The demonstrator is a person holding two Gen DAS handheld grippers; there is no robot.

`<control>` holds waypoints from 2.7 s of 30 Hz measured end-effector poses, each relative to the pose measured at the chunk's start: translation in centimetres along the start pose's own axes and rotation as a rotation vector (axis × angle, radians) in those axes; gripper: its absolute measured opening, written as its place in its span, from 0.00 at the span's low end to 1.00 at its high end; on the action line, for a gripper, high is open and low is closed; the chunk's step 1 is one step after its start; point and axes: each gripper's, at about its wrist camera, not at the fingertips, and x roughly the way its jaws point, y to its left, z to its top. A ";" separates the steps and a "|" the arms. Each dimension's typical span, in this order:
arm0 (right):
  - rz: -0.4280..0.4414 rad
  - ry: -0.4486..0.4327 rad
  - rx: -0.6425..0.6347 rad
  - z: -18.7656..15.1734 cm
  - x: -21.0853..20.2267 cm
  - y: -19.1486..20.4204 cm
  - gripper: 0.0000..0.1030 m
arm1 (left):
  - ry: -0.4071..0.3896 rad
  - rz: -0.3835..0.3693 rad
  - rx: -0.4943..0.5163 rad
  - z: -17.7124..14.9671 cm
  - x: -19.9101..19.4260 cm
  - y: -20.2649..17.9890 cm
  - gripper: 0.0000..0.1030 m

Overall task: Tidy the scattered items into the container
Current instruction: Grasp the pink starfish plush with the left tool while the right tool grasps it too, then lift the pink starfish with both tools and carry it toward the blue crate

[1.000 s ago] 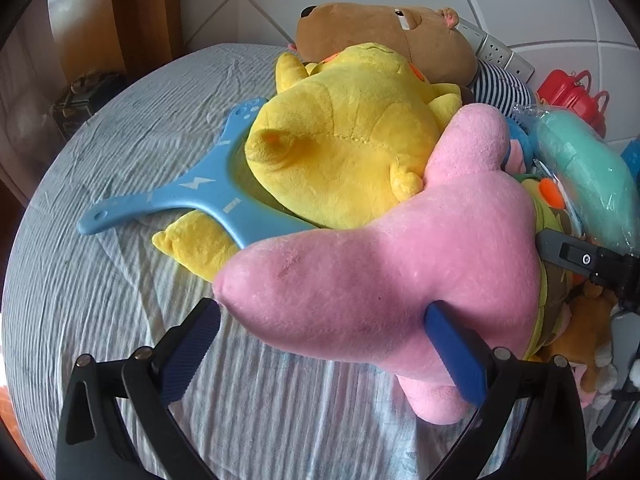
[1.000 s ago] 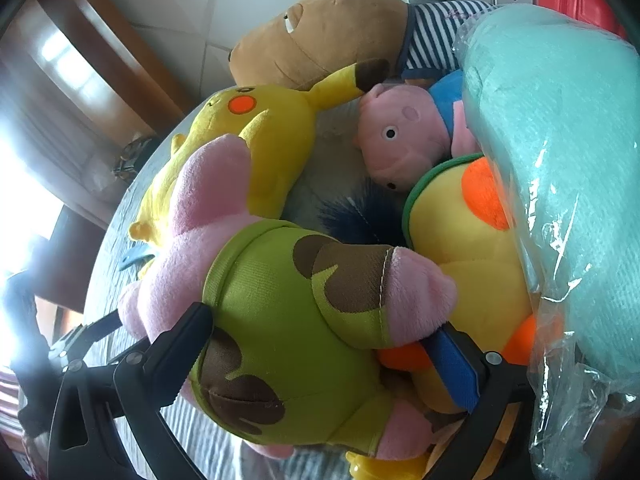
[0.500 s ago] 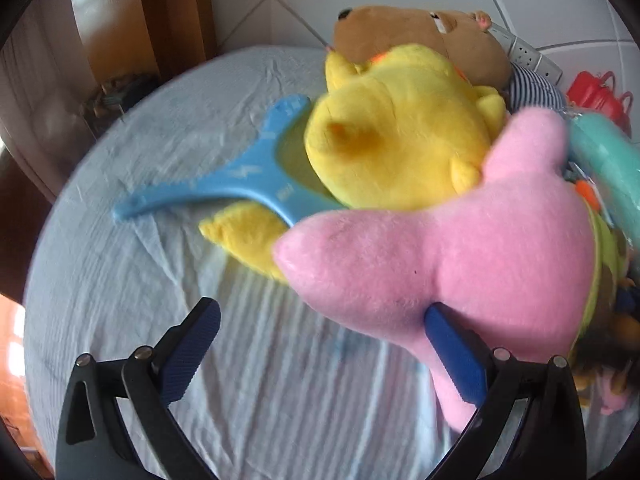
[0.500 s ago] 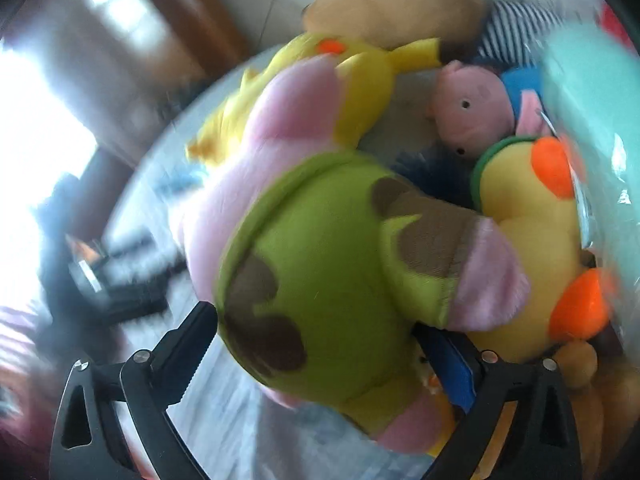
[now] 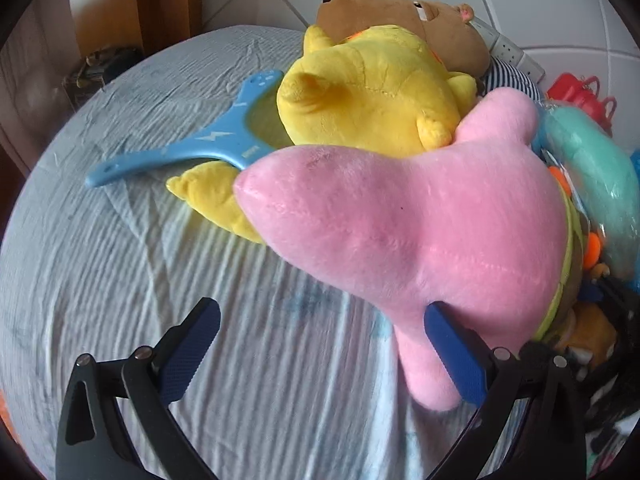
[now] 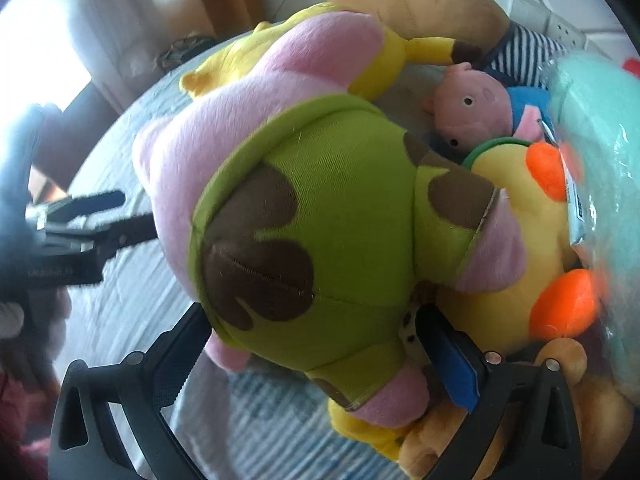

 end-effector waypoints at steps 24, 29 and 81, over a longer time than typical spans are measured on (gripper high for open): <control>-0.004 -0.053 0.007 -0.8 2.1 -0.1 0.92 | -0.149 -0.102 -0.042 3.5 -1.1 -3.2 0.69; -0.013 -0.096 0.023 -2.3 0.0 1.3 0.85 | -0.199 -0.078 0.042 2.4 -4.9 -4.2 0.57; -0.099 -0.344 0.747 -9.6 -7.6 2.6 0.63 | -0.025 -0.112 0.904 -1.4 2.2 0.6 0.97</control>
